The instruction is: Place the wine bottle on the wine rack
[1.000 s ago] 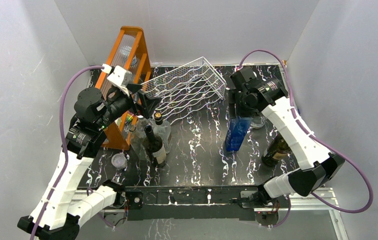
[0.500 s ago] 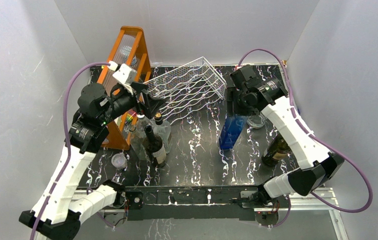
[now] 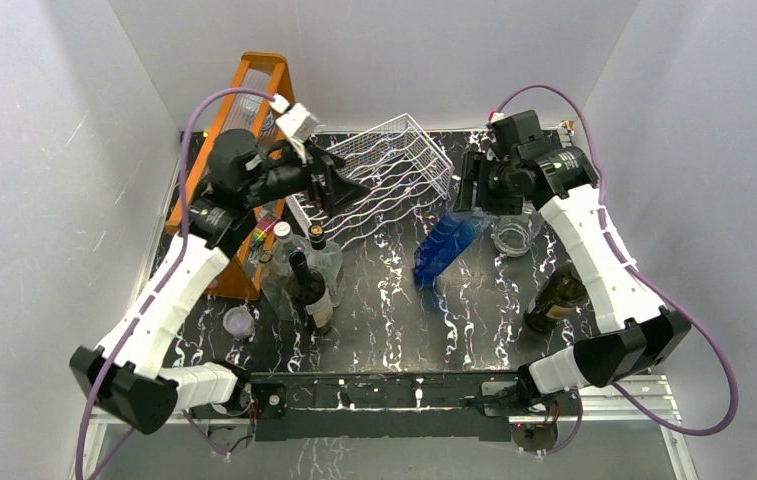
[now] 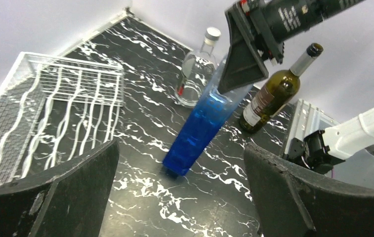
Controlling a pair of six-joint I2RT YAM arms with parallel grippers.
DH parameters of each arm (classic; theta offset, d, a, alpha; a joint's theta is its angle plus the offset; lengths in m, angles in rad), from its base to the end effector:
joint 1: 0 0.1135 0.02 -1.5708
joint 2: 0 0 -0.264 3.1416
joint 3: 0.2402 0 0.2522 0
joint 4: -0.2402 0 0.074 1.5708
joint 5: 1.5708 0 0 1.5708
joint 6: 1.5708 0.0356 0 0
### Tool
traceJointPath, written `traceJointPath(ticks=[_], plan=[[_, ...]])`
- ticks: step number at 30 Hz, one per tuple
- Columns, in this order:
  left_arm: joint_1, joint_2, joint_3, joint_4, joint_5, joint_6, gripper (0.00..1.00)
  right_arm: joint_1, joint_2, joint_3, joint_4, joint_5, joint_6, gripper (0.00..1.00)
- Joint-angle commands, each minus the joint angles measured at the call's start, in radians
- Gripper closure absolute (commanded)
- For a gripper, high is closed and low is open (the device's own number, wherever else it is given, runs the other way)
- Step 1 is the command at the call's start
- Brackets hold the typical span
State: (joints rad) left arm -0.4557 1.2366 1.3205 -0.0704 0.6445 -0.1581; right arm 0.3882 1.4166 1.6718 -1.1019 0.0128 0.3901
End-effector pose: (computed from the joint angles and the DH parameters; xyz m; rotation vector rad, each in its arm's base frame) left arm 0.2375 -0.1402 0.4446 0.7531 1.4639 -0.9739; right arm 0.2537 0.1033 0.4122 0.0083 2.4459 0.3370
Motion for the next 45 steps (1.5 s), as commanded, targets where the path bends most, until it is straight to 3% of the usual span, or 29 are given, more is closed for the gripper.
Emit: traceJointPath(ticks=[1,4,8,20,35,39,42,45], plan=[[-0.123,0.071,0.075,0.106,0.017,-0.005,0.05,-0.066,-0.122,-0.001,0.193,-0.181,0.030,0.79],[-0.236,0.120,0.108,0.106,-0.004,0.081,0.03,-0.100,-0.151,-0.015,0.214,-0.233,0.046,0.79],[-0.295,0.157,0.077,0.109,-0.057,0.222,0.02,-0.121,-0.187,-0.026,0.226,-0.282,0.061,0.79],[-0.308,0.226,0.026,0.023,-0.025,0.516,0.02,-0.124,-0.248,-0.029,0.309,-0.478,0.092,0.80],[-0.308,0.220,-0.069,0.070,-0.054,0.643,0.05,-0.124,-0.272,-0.062,0.388,-0.617,0.123,0.80],[-0.308,0.213,-0.085,0.096,-0.020,0.640,0.16,-0.124,-0.276,-0.072,0.393,-0.628,0.121,0.80],[-0.308,0.190,-0.112,0.161,-0.036,0.634,0.34,-0.124,-0.277,-0.073,0.382,-0.630,0.109,0.79],[-0.308,0.172,-0.129,0.202,-0.065,0.643,0.58,-0.124,-0.277,-0.068,0.364,-0.647,0.092,0.71]])
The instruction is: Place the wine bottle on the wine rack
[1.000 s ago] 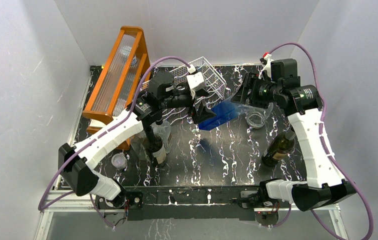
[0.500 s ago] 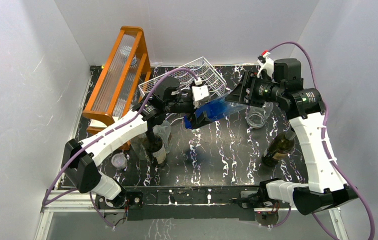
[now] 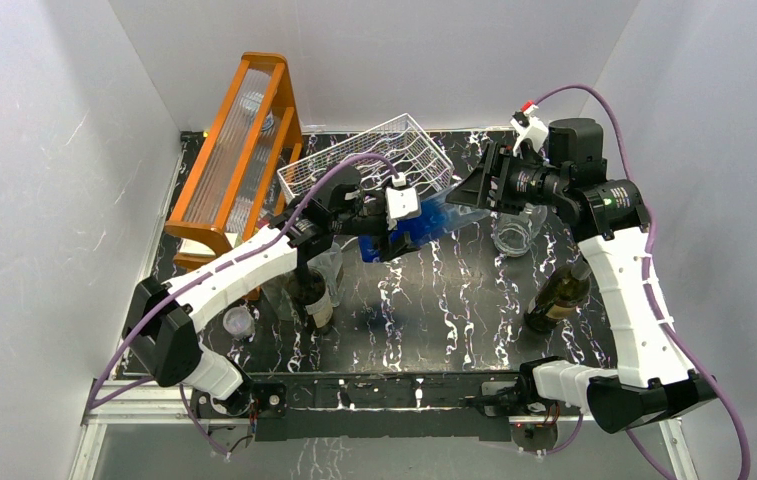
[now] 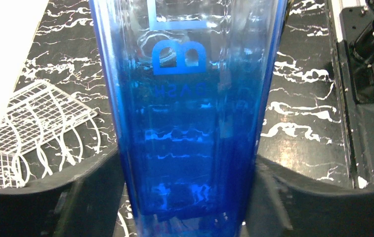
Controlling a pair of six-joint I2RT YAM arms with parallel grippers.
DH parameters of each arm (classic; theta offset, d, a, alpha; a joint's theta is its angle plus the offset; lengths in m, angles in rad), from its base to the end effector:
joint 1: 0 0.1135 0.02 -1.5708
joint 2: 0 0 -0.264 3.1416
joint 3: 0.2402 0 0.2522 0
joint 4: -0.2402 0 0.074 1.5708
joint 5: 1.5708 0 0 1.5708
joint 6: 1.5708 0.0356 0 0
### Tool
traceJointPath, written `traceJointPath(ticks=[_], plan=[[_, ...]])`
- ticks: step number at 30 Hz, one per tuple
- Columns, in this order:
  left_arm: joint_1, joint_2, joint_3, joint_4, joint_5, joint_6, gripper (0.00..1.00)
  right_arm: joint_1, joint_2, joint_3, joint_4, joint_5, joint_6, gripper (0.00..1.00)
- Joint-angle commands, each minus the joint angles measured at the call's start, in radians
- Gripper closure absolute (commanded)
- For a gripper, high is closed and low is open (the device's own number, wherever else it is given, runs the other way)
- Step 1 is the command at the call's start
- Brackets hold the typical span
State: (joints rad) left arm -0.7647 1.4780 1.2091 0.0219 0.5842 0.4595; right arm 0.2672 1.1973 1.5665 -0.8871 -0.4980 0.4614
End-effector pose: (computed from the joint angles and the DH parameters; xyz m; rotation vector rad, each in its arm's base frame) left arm 0.2376 -0.2552 0.3438 1.3719 1.2242 -0.7441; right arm 0.2096 0.0750 0.4515 -0.1073 2.1612 0.9518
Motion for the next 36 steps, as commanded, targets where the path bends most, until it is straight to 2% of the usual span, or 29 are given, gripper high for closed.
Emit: traceJointPath(ticks=[1,2,3,8,11,13,17,23,29,36], plan=[[0.001,-0.073,-0.020,0.120,-0.013,0.027,0.77,-0.004,-0.057,0.040,0.145,-0.144,0.018,0.67],[0.001,-0.074,-0.023,0.133,-0.022,0.029,0.94,-0.003,-0.060,0.041,0.141,-0.151,0.016,0.60],[0.001,-0.077,-0.030,0.153,-0.033,0.029,1.00,-0.003,-0.062,0.041,0.136,-0.155,0.011,0.52],[0.001,-0.105,-0.064,0.251,-0.074,0.101,1.00,-0.004,-0.080,0.050,0.092,-0.113,-0.052,0.17],[0.001,-0.106,-0.047,0.282,-0.109,0.188,1.00,-0.004,-0.086,0.077,0.055,-0.054,-0.129,0.05],[0.001,-0.104,-0.033,0.316,-0.152,0.247,1.00,-0.005,-0.083,0.111,0.026,0.005,-0.172,0.02],[0.001,-0.095,-0.015,0.322,-0.208,0.378,1.00,-0.003,-0.091,0.160,0.009,0.097,-0.220,0.02],[0.001,-0.086,-0.006,0.327,-0.213,0.574,1.00,-0.004,-0.063,0.225,-0.029,0.203,-0.292,0.02],[-0.003,-0.067,-0.022,0.396,-0.170,0.776,1.00,0.019,-0.007,0.217,-0.049,0.050,-0.347,0.05],[-0.020,-0.043,-0.017,0.398,-0.165,0.928,1.00,0.035,0.032,0.146,-0.075,0.063,-0.351,0.04]])
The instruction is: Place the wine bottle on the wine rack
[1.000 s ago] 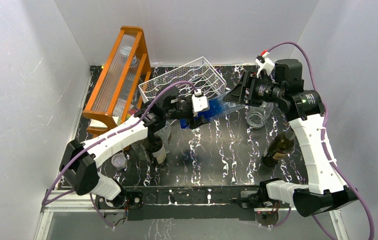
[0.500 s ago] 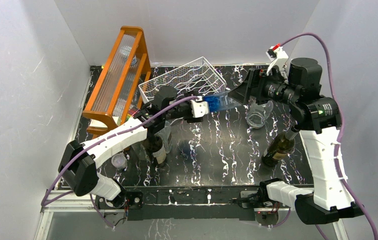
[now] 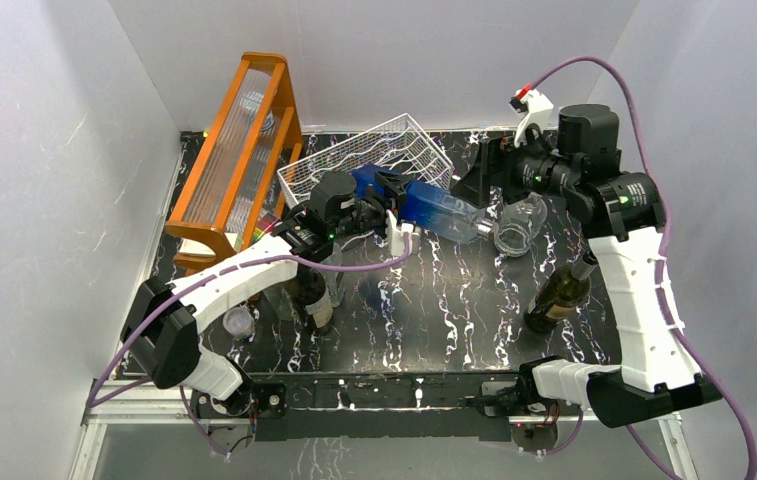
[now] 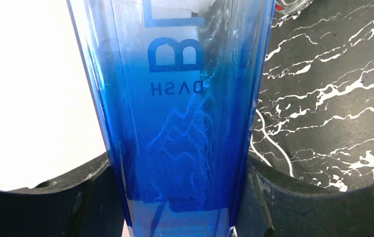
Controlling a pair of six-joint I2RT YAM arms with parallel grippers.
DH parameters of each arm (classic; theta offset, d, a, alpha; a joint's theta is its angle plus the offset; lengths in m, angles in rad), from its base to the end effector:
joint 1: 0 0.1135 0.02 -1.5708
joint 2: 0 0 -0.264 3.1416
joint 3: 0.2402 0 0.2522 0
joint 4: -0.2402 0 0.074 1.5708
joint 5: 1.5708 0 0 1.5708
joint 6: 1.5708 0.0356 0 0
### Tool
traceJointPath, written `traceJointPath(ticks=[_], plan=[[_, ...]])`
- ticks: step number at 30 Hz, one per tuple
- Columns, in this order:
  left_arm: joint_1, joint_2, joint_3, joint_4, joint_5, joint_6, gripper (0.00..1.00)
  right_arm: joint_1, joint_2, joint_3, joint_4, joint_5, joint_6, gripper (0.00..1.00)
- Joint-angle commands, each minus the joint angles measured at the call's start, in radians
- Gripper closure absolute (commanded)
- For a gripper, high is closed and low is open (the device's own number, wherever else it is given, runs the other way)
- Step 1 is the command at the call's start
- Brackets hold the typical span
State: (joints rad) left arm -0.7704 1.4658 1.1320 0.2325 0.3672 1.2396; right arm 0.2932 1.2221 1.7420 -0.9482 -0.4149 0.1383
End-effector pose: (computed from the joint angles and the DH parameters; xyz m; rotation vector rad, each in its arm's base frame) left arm 0.2423 -0.2530 0.3416 1.5343 0.6479 0.0483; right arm 0.1964 0.0743 0.4911 -0.4263 1.9815 0.6893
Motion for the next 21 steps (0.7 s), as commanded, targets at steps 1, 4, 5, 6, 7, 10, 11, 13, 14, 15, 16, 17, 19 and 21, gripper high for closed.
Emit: traceJointPath(ticks=[1,4,5,6,7,10,11,13,14,15,16,17,19,21], plan=[[-0.016,-0.028,0.059,0.193,0.050,0.160,1.00,0.011,0.009,-0.043,-0.015,-0.021,-0.028,0.04],[-0.020,-0.024,0.058,0.197,0.049,0.199,1.00,0.025,0.007,-0.091,-0.009,-0.031,-0.032,0.04],[-0.020,-0.022,0.059,0.197,0.047,0.210,1.00,0.034,0.004,-0.109,-0.006,-0.043,-0.038,0.04],[-0.021,-0.019,0.062,0.196,0.046,0.220,1.00,0.041,0.002,-0.125,-0.003,-0.045,-0.044,0.04],[-0.021,-0.017,0.065,0.194,0.043,0.230,1.00,0.051,-0.001,-0.143,0.000,-0.040,-0.045,0.04],[-0.021,-0.011,0.068,0.199,0.044,0.240,1.00,0.074,0.000,-0.184,-0.002,-0.014,-0.048,0.04],[-0.023,-0.008,0.070,0.199,0.043,0.242,1.00,0.080,0.002,-0.193,-0.004,-0.005,-0.049,0.04],[-0.024,-0.005,0.073,0.197,0.042,0.244,1.00,0.087,0.003,-0.207,-0.004,0.004,-0.052,0.04],[-0.024,-0.002,0.074,0.197,0.039,0.245,1.00,0.089,0.005,-0.216,-0.004,0.007,-0.054,0.05],[-0.024,-0.001,0.075,0.195,0.036,0.248,1.00,0.093,0.006,-0.224,-0.004,0.009,-0.055,0.06],[-0.024,0.002,0.075,0.192,0.034,0.254,1.00,0.097,0.005,-0.232,0.000,0.013,-0.055,0.08],[-0.024,0.003,0.075,0.191,0.031,0.257,1.00,0.099,0.006,-0.240,0.005,0.014,-0.055,0.13],[-0.024,0.005,0.075,0.192,0.027,0.260,1.00,0.101,0.004,-0.249,0.016,0.013,-0.053,0.21],[-0.024,0.009,0.077,0.196,0.026,0.261,1.00,0.100,-0.003,-0.262,0.037,0.001,-0.052,0.22]])
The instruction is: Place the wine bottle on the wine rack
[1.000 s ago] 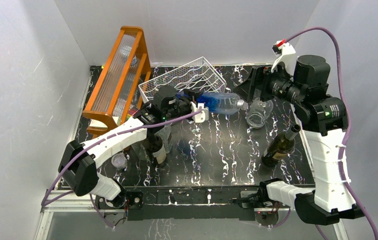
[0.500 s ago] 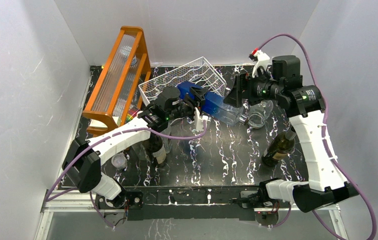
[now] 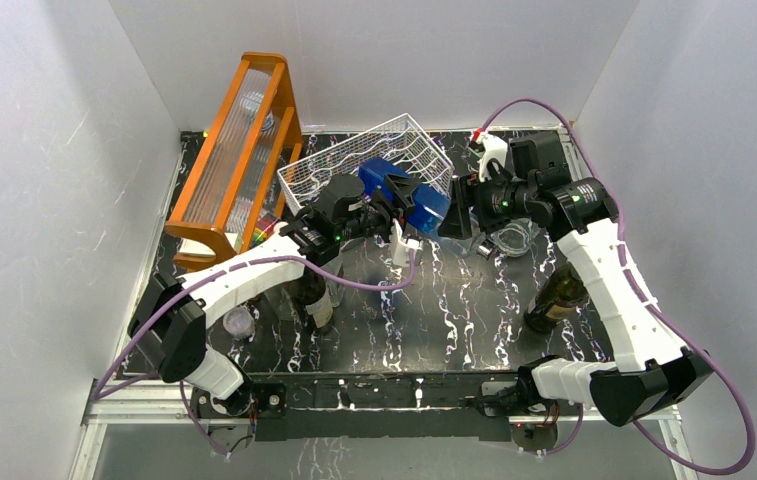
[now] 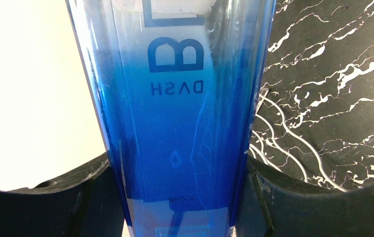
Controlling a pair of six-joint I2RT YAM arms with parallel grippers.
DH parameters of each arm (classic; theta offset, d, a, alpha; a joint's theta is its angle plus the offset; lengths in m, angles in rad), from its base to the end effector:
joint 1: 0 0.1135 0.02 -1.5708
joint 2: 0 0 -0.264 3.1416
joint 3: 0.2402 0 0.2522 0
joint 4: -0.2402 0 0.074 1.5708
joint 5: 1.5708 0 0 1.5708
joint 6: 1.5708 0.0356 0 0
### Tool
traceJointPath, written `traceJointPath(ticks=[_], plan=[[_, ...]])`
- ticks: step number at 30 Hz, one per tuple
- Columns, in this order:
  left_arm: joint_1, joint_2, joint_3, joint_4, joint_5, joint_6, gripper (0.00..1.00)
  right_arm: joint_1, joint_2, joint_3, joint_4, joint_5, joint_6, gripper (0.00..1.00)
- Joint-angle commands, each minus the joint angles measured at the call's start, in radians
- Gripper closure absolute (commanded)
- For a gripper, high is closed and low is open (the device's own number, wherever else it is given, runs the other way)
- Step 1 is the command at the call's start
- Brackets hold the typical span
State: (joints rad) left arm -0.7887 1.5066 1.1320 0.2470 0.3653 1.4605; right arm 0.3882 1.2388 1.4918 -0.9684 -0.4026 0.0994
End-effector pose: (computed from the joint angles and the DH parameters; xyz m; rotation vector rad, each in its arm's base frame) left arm 0.2442 -0.2639 0.3295 1.6253 0.4763 0.1933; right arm 0.2138 0.1025 0.4125 -0.5448 2.2539 0.7113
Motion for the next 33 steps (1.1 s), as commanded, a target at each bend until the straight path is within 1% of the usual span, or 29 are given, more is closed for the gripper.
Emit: traceJointPath(ticks=[1,7,12,13,16,19,22,24,25,26,27,30,31,32,33], plan=[[-0.005,-0.031,0.081,0.182,0.027,0.038,1.00,0.005,-0.022,-0.017,0.063,-0.016,-0.013,0.22],[-0.007,-0.029,0.093,0.183,0.035,0.040,1.00,0.008,0.003,-0.034,0.074,-0.036,-0.024,0.17],[-0.007,-0.030,0.098,0.172,0.031,0.043,1.00,0.007,0.024,-0.025,0.085,-0.058,-0.023,0.24],[-0.007,-0.030,0.098,0.169,0.030,0.044,1.00,0.007,0.024,-0.027,0.088,-0.066,-0.023,0.24],[-0.007,-0.030,0.101,0.162,0.028,0.046,1.00,0.007,0.025,-0.030,0.088,-0.070,-0.026,0.16],[-0.006,-0.027,0.109,0.160,0.032,0.052,1.00,0.010,0.034,-0.034,0.084,-0.062,-0.032,0.14],[-0.007,-0.025,0.120,0.152,0.034,0.052,1.00,0.016,0.051,-0.029,0.071,-0.048,-0.039,0.15],[-0.007,-0.023,0.125,0.144,0.035,0.053,1.00,0.017,0.053,-0.025,0.069,-0.029,-0.040,0.17],[-0.006,-0.023,0.127,0.141,0.034,0.054,1.00,0.017,0.053,-0.025,0.069,-0.023,-0.043,0.20],[-0.007,-0.022,0.129,0.138,0.034,0.054,1.00,0.018,0.053,-0.024,0.069,-0.016,-0.043,0.24],[-0.007,-0.023,0.130,0.134,0.033,0.055,1.00,0.018,0.053,-0.023,0.069,-0.007,-0.043,0.31],[-0.007,-0.024,0.130,0.127,0.024,0.052,1.00,0.018,0.048,-0.018,0.075,0.015,-0.040,0.59],[-0.007,-0.025,0.128,0.126,0.020,0.047,1.00,0.018,0.042,-0.016,0.079,0.021,-0.036,0.70],[-0.007,-0.028,0.127,0.126,0.016,0.040,0.95,0.018,0.036,-0.015,0.083,0.028,-0.032,0.79],[-0.006,-0.029,0.123,0.124,0.013,0.031,0.83,0.018,0.028,-0.015,0.089,0.038,-0.025,0.87]])
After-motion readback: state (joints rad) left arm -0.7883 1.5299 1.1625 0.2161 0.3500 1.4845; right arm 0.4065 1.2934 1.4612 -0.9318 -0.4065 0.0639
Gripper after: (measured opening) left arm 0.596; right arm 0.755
